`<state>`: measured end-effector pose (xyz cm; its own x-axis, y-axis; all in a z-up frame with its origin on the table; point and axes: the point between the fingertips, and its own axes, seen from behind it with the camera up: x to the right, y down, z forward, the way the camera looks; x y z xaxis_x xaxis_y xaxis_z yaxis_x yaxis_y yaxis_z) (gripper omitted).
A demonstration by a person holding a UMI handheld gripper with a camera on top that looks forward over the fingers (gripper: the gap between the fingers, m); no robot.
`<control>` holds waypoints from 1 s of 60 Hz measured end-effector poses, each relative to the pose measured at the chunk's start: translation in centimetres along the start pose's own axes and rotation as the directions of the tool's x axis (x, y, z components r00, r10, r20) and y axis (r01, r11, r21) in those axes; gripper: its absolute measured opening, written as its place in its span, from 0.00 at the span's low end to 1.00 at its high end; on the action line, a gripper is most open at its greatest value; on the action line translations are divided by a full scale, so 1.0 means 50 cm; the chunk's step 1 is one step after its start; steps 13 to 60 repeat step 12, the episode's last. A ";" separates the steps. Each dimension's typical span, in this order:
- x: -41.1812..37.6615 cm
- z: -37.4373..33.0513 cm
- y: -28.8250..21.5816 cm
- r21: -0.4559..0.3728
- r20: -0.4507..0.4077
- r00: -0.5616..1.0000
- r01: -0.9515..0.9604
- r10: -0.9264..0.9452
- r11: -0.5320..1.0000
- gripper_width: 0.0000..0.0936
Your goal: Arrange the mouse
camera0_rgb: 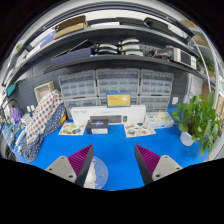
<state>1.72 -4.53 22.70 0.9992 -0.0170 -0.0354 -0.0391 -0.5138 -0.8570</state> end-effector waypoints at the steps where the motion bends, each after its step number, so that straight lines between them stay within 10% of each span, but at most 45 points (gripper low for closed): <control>1: -0.001 -0.001 0.002 -0.001 0.000 1.000 0.000 0.000 1.000 0.89; 60: -0.012 -0.004 0.012 -0.006 0.007 1.000 0.002 -0.002 1.000 0.89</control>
